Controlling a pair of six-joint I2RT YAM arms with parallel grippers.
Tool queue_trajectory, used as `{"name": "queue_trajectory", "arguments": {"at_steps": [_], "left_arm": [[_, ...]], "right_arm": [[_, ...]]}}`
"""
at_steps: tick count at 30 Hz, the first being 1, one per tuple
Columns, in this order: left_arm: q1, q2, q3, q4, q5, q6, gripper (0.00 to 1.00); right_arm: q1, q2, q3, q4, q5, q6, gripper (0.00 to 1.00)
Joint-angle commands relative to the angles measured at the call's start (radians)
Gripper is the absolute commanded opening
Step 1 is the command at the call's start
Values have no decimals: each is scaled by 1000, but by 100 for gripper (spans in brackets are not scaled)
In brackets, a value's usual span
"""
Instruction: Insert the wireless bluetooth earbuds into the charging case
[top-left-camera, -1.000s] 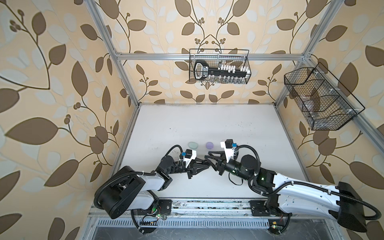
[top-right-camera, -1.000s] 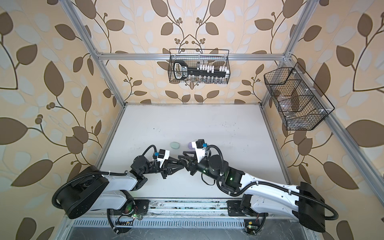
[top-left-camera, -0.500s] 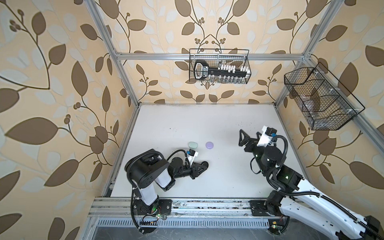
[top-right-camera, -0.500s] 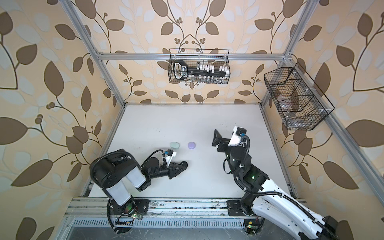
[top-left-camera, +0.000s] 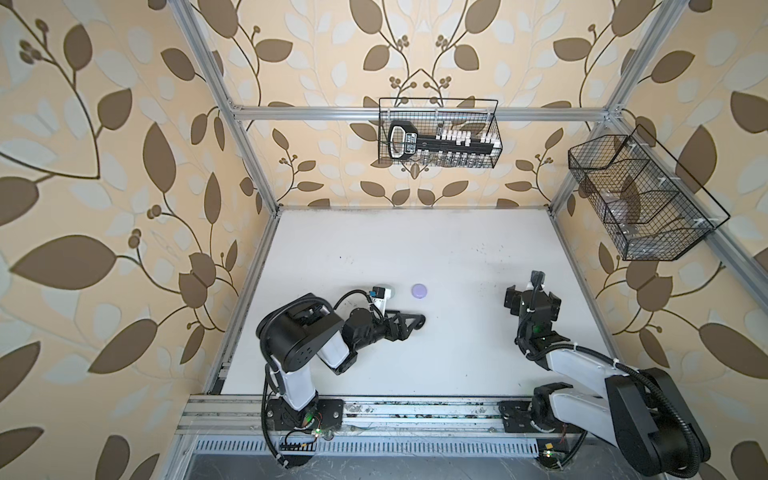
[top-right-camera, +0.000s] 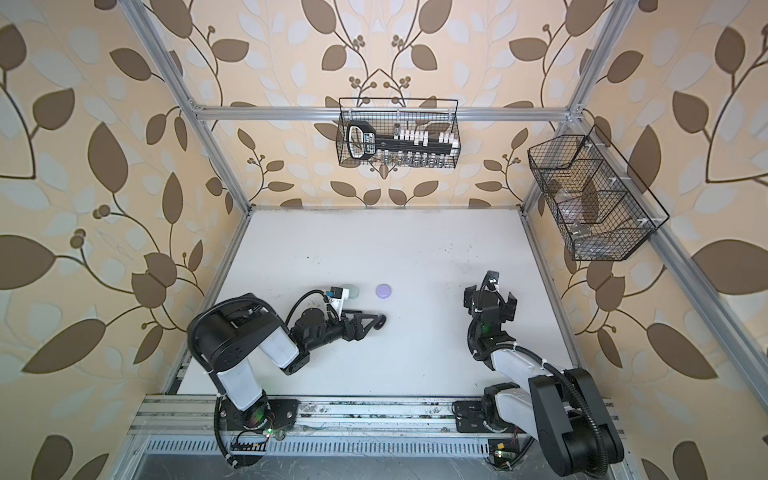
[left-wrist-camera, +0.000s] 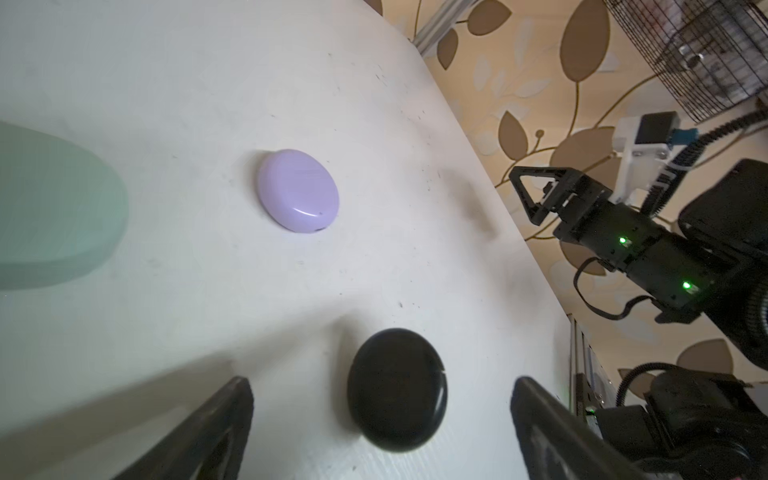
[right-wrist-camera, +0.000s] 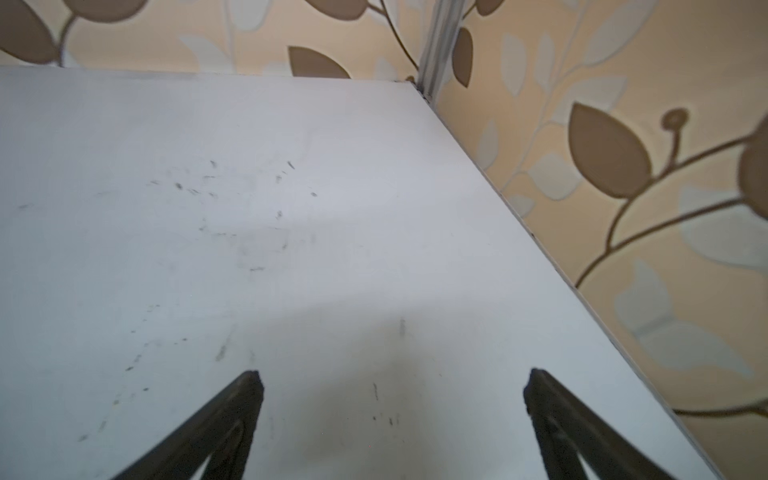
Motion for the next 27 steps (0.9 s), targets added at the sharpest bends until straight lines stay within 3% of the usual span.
{"name": "queue_trajectory", "arguments": {"at_steps": [1,3,4,5,7,10,12,13,15,17,19,21,23,25,27], "left_arm": [[76,-264,63,-453,-167,69,99],[105,-461,162,-800,-358,137,99],[107,-543,206,-927,-490,186,99],[116,-609,229,-979,-582,245,99],[156,-693,223,-948,-672,375,99],[231,-696,126,-728,-831,535,99],[303,-617,101,-630,-785,615,99],[349,-569,121,-659,-733,633,99],[422,-476,145,-677,-695,647,99],[495,-380,125,-570,-646,627,99],[514,-339,164,-587,-645,631,99],[567,-270,169,-540,-572,606,99],[618,-147,127,-339,-511,594,99],[622,-190,159,-482,-479,583,99],[624,-167,150,-422,-453,600,99]], "right_arm": [[-42,104,-77,407,-283,-86,100],[-67,200,-51,472,-300,-68,100],[-96,167,-28,366,-350,-47,100],[-123,176,-26,373,-372,-27,100],[-118,167,-27,368,-360,-31,100],[-117,169,-25,364,-379,-39,100],[-117,175,-22,367,-387,-41,100],[-114,168,-22,355,-384,-42,100],[-112,173,-21,362,-380,-46,100],[-113,174,-21,365,-381,-44,100],[-113,174,-19,361,-382,-46,100],[-112,173,-19,359,-382,-45,100],[-113,174,-19,359,-382,-45,100],[-113,174,-18,359,-382,-46,100],[-113,174,-18,358,-382,-46,100]]}}
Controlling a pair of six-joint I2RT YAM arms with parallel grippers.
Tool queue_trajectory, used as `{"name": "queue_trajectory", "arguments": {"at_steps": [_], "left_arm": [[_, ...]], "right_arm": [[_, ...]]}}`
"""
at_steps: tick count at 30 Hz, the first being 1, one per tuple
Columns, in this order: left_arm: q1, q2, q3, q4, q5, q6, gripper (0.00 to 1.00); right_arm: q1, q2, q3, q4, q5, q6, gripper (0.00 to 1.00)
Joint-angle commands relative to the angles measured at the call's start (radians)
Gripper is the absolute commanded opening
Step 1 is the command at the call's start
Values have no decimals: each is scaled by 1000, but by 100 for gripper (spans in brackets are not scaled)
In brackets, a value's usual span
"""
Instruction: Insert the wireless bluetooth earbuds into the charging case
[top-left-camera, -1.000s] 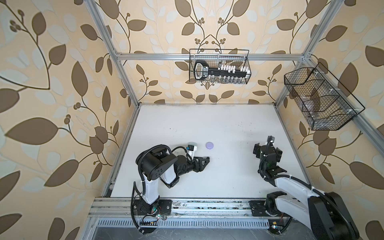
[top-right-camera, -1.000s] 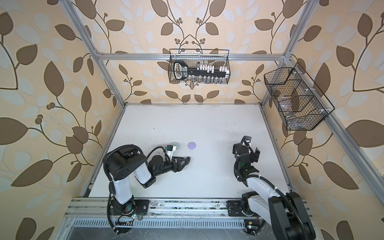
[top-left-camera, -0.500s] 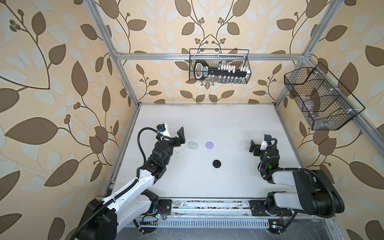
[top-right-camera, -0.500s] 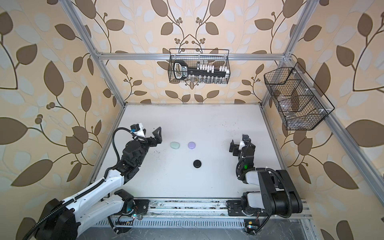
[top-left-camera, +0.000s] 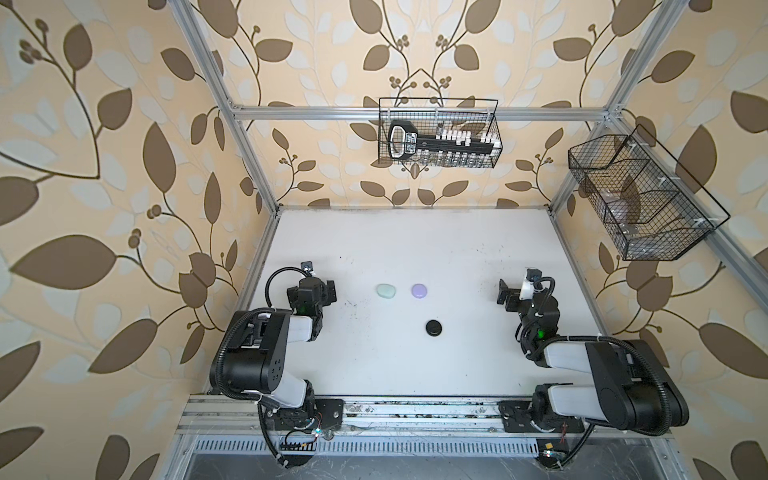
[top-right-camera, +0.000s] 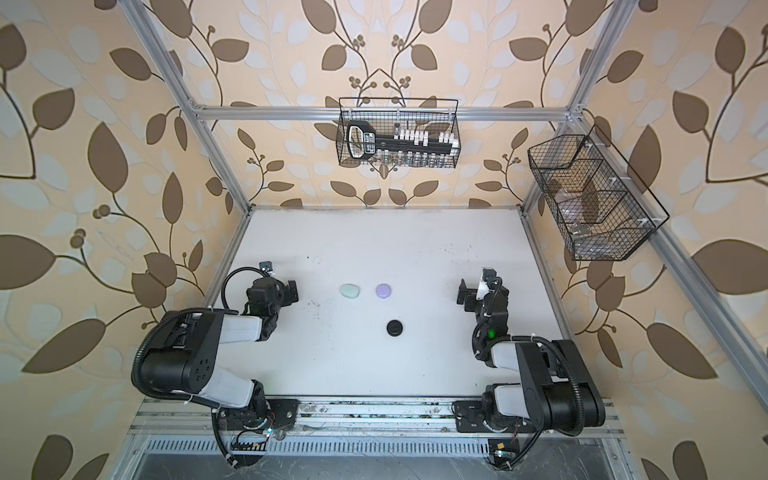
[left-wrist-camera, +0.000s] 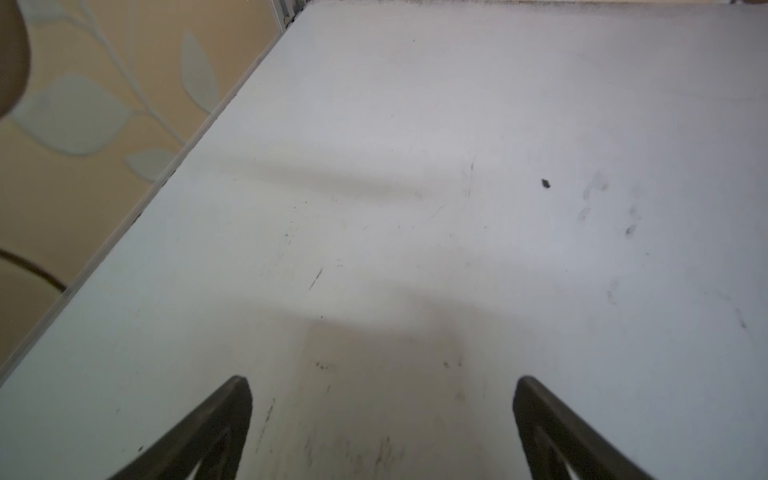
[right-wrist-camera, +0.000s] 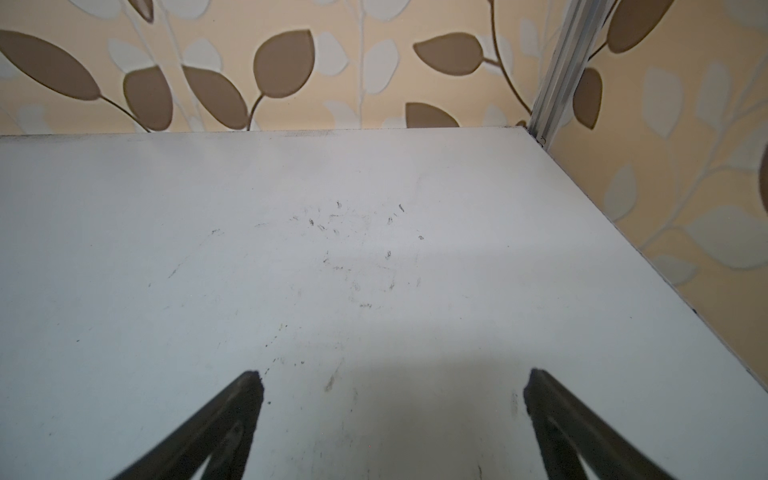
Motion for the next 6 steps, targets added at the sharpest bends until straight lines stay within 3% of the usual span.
{"name": "queue_trajectory", "arguments": {"at_steps": [1,6], "left_arm": [[8,-6,18,95,86,4,99],[13,-18,25,62,92,0,99]], "right_arm": [[4,-3,24,29,-14,-19,100],[8,-6,17,40,-15,-23,100]]}}
